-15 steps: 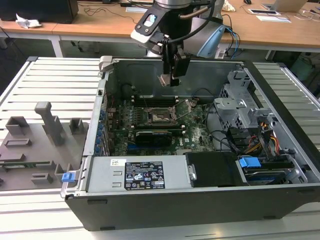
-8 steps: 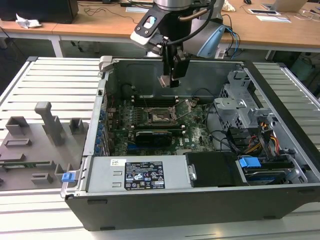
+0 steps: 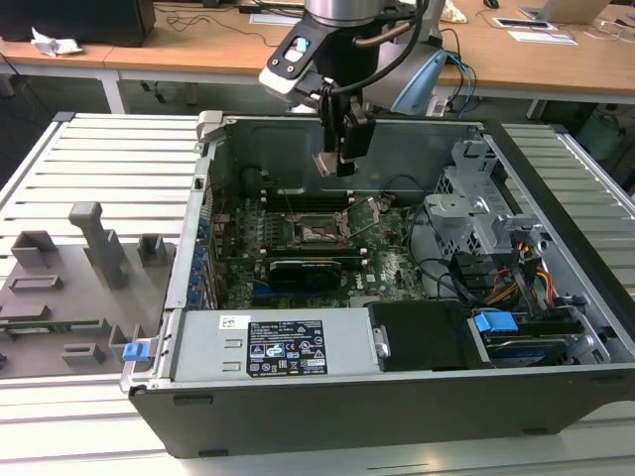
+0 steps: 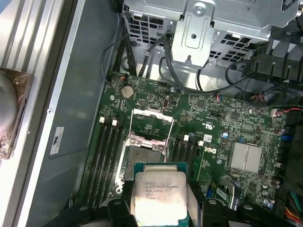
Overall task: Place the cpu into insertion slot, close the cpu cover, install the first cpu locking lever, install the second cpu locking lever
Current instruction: 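Place the cpu into insertion slot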
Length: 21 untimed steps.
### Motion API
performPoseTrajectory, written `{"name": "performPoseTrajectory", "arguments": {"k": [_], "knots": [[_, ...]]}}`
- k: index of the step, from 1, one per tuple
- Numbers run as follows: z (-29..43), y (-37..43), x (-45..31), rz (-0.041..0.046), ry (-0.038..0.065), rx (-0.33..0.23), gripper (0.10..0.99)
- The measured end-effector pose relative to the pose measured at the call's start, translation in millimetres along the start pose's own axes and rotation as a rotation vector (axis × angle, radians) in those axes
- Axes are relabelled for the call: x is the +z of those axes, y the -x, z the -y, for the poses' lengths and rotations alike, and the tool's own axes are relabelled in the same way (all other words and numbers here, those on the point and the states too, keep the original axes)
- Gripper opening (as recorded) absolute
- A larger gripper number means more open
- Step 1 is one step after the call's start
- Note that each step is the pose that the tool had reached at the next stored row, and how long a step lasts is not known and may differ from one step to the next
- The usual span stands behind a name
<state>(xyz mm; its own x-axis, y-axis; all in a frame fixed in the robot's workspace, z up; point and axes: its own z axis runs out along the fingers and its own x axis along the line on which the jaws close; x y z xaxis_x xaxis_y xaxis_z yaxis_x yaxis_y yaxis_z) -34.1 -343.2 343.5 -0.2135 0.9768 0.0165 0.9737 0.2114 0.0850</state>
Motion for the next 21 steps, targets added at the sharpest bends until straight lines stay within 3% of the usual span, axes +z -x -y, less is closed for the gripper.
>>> {"name": "performPoseTrajectory", "arguments": {"k": [9,17,21], "knots": [[0.4,0.1,5.4,0.0007,0.000,0.008,0.529],[1.1,0.2,13.3,0.0100,-0.003,0.112,0.529],[1.8,0.2,18.7,0.0103,-0.003,0.115,0.529]]}}
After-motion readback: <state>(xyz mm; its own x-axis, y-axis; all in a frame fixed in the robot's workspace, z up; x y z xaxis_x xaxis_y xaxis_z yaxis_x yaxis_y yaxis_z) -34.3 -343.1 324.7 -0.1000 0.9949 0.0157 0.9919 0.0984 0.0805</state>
